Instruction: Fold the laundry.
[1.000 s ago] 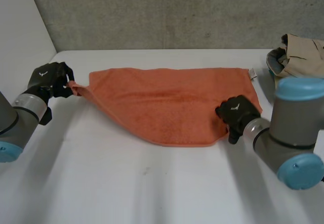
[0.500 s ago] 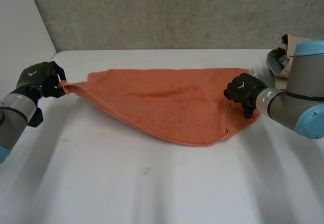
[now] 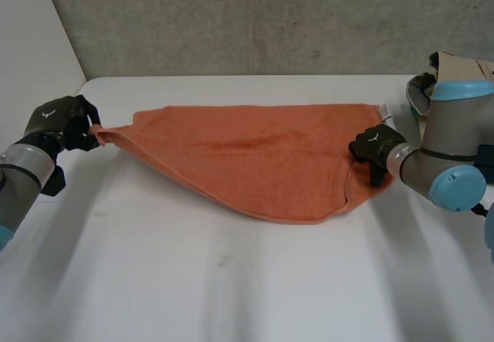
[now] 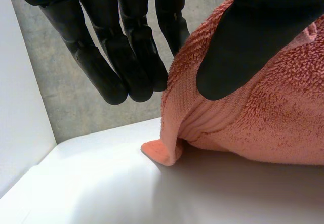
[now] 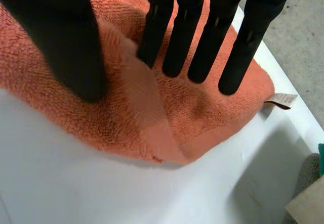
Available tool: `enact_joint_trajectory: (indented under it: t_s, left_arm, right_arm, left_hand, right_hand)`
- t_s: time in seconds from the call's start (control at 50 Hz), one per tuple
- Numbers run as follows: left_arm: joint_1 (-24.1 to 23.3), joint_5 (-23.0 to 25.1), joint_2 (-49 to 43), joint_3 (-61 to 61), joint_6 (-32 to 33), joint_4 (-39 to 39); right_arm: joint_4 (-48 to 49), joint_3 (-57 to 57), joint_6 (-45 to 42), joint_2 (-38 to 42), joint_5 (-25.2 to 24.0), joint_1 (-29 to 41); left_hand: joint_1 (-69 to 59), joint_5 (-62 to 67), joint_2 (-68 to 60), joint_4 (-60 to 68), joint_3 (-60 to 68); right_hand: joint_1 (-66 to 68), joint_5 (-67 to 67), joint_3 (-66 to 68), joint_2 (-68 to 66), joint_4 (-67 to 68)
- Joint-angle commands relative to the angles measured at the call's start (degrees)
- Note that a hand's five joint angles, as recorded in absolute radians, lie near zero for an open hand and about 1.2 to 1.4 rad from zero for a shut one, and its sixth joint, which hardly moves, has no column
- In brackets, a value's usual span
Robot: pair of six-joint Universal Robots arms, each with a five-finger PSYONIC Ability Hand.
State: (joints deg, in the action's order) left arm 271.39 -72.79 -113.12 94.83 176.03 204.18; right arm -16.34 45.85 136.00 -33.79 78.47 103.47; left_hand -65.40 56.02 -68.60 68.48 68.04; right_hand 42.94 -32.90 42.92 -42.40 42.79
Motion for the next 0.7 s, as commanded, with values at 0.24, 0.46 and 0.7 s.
enact_joint_trajectory:
  t_s: [0.24, 0.46, 0.7]
  left_arm:
    - [6.69, 3.26, 9.67, 4.22, 9.05, -19.33]
    - [13.9, 8.19, 14.33, 5.8, 34.71, -49.57]
    - [7.67, 5.73, -0.78, -13.68, 31.76, -48.71]
  right_arm:
    - [-9.32, 21.03, 4.28, -23.51, -0.68, -8.98]
    - [-28.92, 31.23, -22.09, -28.35, -1.04, -16.72]
    - [-8.81, 19.03, -0.93, -25.27, 0.54, -11.28]
  left_hand:
    - [-14.6, 13.98, -11.4, 11.52, 11.96]
    - [-14.6, 13.98, -11.4, 11.52, 11.96]
    - [-14.6, 13.98, -11.4, 11.52, 11.96]
  right_hand:
    - [37.06, -37.1, 37.08, -37.6, 37.21]
    - [37.06, -37.1, 37.08, -37.6, 37.21]
    - [37.06, -37.1, 37.08, -37.6, 37.21]
